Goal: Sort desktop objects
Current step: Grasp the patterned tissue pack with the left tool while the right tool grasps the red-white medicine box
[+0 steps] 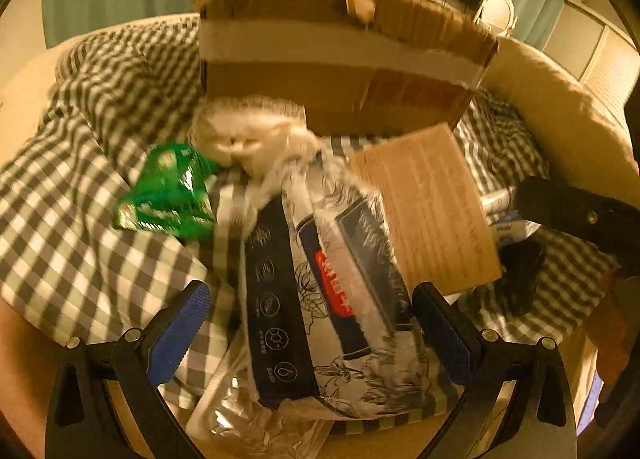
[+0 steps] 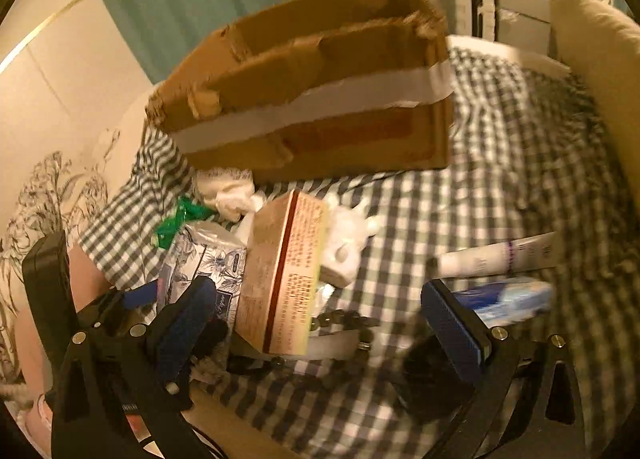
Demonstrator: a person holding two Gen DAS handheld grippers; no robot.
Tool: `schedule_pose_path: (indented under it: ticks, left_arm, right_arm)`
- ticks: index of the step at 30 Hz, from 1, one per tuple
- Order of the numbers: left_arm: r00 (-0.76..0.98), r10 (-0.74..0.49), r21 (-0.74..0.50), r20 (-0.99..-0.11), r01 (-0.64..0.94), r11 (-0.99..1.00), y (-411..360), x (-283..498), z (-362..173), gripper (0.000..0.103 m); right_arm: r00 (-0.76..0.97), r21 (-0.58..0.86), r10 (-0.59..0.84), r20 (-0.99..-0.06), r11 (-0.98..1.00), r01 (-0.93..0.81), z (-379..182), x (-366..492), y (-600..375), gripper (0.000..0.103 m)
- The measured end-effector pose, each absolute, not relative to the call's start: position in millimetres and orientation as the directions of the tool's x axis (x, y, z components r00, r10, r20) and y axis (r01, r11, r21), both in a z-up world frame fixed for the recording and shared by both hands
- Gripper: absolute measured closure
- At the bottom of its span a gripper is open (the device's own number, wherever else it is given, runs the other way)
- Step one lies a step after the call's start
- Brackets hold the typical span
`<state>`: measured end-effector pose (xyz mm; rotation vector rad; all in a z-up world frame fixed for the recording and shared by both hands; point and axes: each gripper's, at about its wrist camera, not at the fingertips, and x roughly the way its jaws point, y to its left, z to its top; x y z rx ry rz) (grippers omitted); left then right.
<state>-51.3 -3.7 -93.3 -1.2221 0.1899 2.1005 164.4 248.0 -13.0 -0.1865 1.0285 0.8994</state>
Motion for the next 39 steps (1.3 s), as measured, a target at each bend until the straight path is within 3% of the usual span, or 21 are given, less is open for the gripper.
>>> schedule_pose_path:
  ticks: [5,7,10,12,17,23,39]
  left_arm:
    - [-0.306,0.485,-0.21,-0.819,-0.626,-0.751,-0.7,-47.1,-98.4,0.003]
    - [-0.298,0.491,-0.222,-0.819,-0.624,-0.749,-0.2,-46.0,-98.7,0.01]
    - [-0.287,0.499,-0.229,-0.818,-0.633,-0.74,2.2,-41.8,-97.8,0.023]
    - [-0.287,0.505,-0.227,-0.814,-0.643,-0.731,2.7,-38.6,-96.4,0.033]
    - [-0.234,0.543,-0.3,-0.806,-0.63,-0.717,-0.1,-41.6,-95.1,0.048]
    - [-0.287,0.532,-0.255,-0.797,-0.638,-0.726,-9.2,-36.6,-85.3,0.07]
    - [-0.366,0.53,-0.239,-0.765,-0.604,-0.761,-20.1,-37.8,-43.0,0.071]
  right_arm:
    - [0.112,0.347,0.569,-0.815,0.633,-0.692,-36.8,167.2,260.6,0.02]
    - [0.087,0.358,0.564,-0.821,0.627,-0.692,-44.8,165.3,266.4,0.04]
    - [0.064,0.36,0.563,-0.824,0.609,-0.707,-48.7,159.2,271.3,0.06]
    - [0.08,0.34,0.561,-0.824,0.602,-0.722,-45.4,154.0,271.4,0.062]
    - [0.111,0.308,0.564,-0.818,0.593,-0.744,-34.1,146.9,266.0,0.065]
    - [0.191,0.226,0.559,-0.807,0.592,-0.774,-13.3,139.4,253.2,0.065]
    - [0.282,0.161,0.562,-0.778,0.611,-0.775,16.2,135.0,228.9,0.072]
